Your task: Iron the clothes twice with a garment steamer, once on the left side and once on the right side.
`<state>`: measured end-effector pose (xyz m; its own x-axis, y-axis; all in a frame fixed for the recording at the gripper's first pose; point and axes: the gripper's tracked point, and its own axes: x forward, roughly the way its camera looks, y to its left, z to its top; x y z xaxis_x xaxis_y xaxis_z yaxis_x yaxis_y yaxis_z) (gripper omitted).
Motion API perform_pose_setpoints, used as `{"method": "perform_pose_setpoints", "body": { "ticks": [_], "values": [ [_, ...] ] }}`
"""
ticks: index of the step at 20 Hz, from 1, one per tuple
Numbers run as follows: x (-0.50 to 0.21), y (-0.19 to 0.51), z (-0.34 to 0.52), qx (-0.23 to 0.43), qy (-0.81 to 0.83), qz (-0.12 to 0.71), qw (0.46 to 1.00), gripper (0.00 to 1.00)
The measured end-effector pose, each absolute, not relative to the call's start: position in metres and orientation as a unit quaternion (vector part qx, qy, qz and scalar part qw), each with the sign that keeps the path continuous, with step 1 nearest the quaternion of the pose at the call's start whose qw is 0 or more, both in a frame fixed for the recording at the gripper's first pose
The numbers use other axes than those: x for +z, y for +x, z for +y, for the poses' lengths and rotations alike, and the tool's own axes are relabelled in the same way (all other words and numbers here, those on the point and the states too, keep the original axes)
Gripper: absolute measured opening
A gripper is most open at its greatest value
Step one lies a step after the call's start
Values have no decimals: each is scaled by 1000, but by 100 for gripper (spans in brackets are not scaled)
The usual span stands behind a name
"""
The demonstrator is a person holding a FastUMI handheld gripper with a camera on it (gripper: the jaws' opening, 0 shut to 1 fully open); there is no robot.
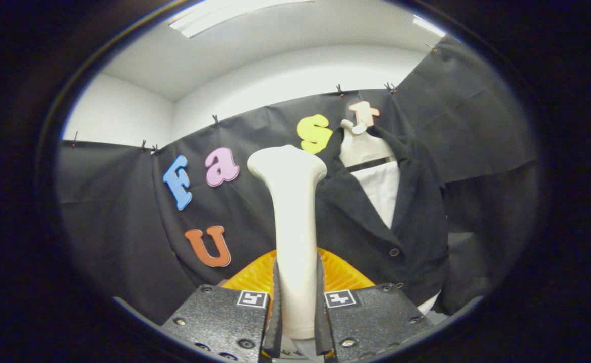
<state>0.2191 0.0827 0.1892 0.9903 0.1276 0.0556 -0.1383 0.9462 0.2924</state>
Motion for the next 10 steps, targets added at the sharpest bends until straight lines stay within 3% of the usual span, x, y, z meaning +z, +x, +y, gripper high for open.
{"method": "perform_pose_setpoints", "body": {
  "ticks": [10],
  "values": [
    [186, 289, 35, -11, 104, -7, 994, 28]
  ]
}}
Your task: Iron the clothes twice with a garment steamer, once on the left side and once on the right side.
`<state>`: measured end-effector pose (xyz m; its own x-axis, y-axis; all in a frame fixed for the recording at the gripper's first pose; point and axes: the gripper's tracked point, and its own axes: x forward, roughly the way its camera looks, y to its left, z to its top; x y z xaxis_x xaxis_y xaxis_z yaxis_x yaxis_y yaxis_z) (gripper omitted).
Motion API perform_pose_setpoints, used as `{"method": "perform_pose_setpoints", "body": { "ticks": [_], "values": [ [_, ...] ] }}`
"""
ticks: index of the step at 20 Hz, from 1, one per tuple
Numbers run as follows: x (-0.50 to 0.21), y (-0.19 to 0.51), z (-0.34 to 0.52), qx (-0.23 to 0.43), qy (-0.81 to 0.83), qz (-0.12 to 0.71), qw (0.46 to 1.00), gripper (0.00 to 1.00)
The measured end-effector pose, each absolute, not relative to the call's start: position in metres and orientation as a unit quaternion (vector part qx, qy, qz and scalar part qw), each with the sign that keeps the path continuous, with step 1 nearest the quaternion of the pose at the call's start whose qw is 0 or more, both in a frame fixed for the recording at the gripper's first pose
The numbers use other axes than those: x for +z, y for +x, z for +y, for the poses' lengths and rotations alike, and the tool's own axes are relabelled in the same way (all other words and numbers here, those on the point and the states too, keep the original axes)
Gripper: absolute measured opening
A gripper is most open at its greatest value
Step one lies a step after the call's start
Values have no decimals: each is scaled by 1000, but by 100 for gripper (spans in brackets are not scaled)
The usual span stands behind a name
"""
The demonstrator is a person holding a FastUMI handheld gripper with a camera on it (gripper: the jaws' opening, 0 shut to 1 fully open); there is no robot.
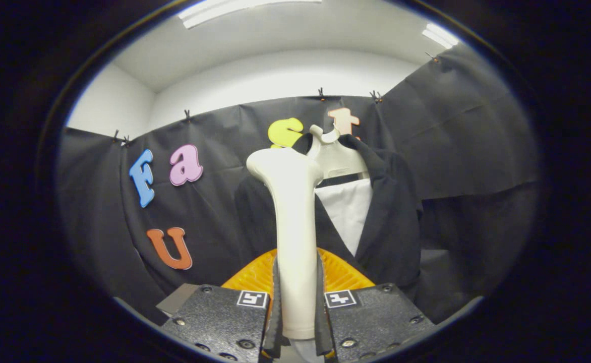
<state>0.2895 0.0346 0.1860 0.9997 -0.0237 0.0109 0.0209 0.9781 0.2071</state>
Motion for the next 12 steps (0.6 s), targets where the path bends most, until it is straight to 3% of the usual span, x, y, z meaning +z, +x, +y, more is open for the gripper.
{"method": "perform_pose_setpoints", "body": {
  "ticks": [12],
  "values": [
    [130, 306, 39, -41, 47, 32, 998, 28]
  ]
}}
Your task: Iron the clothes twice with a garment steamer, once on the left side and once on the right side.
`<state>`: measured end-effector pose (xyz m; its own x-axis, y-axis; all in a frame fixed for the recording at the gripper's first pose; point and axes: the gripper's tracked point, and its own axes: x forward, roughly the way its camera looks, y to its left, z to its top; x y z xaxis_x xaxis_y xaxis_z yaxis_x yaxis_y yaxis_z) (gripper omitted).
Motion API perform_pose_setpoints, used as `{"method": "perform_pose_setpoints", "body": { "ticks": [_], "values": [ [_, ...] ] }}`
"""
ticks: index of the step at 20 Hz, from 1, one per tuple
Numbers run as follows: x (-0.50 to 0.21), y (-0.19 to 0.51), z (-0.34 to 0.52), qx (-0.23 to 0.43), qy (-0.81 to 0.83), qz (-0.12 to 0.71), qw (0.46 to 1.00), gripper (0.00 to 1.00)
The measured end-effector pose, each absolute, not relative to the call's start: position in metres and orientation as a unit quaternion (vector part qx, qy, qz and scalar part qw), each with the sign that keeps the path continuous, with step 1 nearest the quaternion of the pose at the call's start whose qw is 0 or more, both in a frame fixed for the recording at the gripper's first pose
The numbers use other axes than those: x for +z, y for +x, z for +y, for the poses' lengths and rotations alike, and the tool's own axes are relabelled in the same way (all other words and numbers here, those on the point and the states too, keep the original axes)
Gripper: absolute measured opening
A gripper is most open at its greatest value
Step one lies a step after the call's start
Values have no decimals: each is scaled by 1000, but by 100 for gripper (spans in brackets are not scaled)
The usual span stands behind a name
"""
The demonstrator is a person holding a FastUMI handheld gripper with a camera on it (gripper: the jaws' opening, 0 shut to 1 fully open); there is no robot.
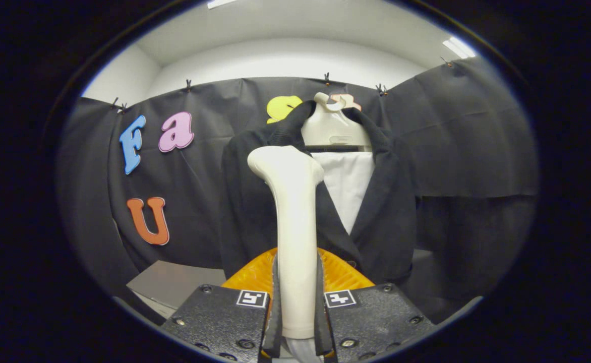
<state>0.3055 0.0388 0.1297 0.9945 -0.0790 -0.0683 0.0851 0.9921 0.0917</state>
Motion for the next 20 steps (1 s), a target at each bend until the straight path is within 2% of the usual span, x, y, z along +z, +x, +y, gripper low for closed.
{"method": "perform_pose_setpoints", "body": {
  "ticks": [20],
  "values": [
    [28, 276, 30, -64, 45, 114, 990, 28]
  ]
}}
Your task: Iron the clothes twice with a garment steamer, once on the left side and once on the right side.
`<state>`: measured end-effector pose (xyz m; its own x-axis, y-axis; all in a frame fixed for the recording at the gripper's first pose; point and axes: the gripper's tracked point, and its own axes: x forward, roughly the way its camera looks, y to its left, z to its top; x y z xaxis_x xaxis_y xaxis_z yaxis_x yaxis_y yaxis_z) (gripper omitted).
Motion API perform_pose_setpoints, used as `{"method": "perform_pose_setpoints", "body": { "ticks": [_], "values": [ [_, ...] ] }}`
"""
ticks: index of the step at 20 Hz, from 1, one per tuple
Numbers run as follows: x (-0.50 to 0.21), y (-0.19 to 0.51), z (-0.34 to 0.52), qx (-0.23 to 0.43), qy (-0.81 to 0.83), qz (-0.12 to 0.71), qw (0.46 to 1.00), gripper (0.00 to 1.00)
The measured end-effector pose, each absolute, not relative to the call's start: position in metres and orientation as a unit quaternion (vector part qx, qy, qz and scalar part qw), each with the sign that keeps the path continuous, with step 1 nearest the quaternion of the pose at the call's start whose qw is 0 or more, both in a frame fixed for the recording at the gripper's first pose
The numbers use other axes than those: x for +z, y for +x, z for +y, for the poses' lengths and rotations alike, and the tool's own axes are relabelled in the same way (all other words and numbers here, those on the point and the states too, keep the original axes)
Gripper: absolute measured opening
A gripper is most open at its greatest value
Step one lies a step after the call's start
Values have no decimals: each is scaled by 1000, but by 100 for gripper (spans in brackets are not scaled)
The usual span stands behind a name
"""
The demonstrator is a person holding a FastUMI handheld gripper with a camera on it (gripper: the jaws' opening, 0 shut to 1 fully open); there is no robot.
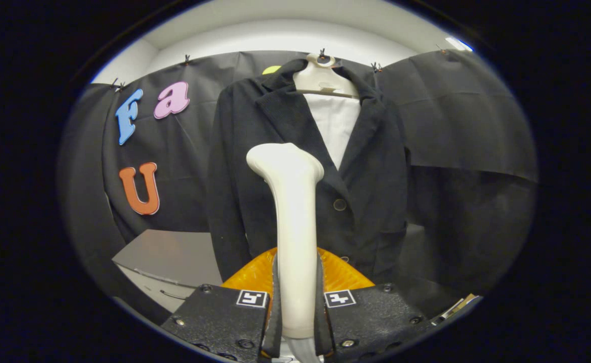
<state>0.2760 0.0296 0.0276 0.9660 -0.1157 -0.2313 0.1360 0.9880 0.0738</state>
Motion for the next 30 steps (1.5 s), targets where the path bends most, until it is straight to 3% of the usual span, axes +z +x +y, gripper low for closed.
{"method": "perform_pose_setpoints", "body": {
  "ticks": [30],
  "values": [
    [-127, 238, 24, -72, 44, 230, 970, 28]
  ]
}}
